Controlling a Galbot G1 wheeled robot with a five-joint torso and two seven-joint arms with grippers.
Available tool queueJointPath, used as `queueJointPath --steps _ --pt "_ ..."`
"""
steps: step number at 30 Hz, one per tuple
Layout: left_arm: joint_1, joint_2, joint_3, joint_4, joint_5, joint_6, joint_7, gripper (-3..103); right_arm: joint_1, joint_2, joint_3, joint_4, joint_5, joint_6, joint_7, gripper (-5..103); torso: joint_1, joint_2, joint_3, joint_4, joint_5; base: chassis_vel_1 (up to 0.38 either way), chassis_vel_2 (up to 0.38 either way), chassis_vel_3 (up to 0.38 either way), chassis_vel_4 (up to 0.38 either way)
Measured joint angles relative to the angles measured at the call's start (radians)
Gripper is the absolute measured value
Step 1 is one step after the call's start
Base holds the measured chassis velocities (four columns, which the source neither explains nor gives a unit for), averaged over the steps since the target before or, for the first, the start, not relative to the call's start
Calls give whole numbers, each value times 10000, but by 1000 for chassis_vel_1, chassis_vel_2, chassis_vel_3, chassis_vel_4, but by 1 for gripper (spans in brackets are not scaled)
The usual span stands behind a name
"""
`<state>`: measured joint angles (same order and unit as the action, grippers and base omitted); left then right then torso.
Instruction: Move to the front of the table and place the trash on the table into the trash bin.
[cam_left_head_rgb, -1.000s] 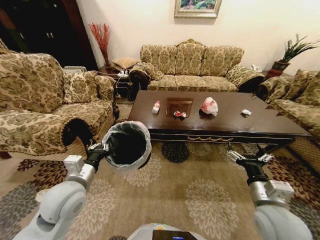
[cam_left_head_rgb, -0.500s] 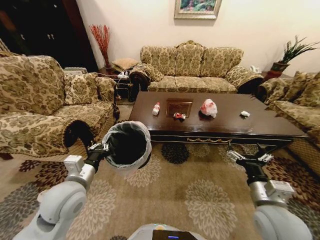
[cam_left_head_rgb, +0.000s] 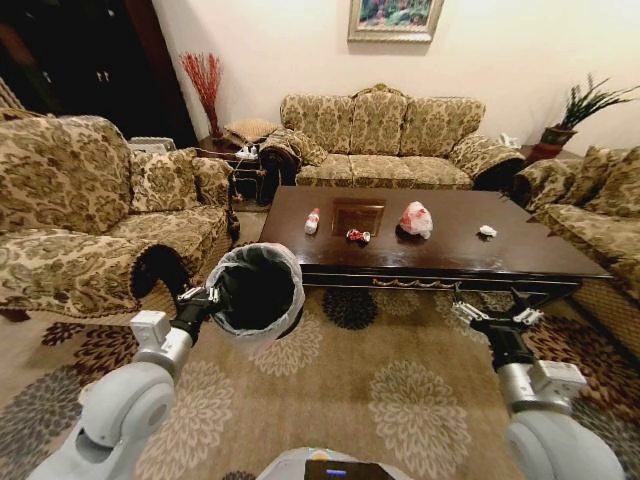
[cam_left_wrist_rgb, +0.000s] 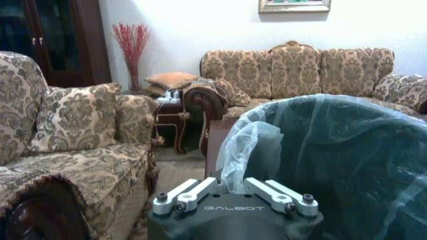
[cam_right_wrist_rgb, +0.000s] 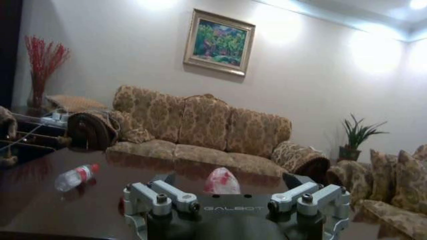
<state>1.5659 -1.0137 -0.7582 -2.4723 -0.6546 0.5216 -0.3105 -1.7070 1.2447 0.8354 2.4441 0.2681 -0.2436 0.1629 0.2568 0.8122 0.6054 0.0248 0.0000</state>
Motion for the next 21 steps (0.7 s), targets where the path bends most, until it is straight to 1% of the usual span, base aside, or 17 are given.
queueJointPath --steps 7,11,13,14,19,21 --pt "13 -11 -11 0 0 0 -2 3 43 -1 -4 -24 23 39 -44 100 120 268 144 2 0 0 0 0 0" --pt "29 -45 4 3 9 -3 -3 3 7 46 7 -52 24 81 -66 100 189 421 232 -1 0 -27 15 19 -7" --pt "31 -70 39 6 15 -7 -3 3 -30 73 29 -70 24 130 -76 100 252 564 309 5 0 -42 49 59 -49" --pt "32 -78 52 12 17 -10 -3 3 -44 78 35 -71 24 139 -78 100 280 628 344 1 0 -49 61 62 -64" --pt "27 -95 66 36 19 -18 -6 3 -52 81 40 -76 23 150 -80 100 347 793 444 0 0 -65 64 72 -71" --pt "22 -112 70 48 19 -23 -10 3 -47 88 39 -88 22 155 -83 100 401 919 519 0 0 -76 93 88 -81"
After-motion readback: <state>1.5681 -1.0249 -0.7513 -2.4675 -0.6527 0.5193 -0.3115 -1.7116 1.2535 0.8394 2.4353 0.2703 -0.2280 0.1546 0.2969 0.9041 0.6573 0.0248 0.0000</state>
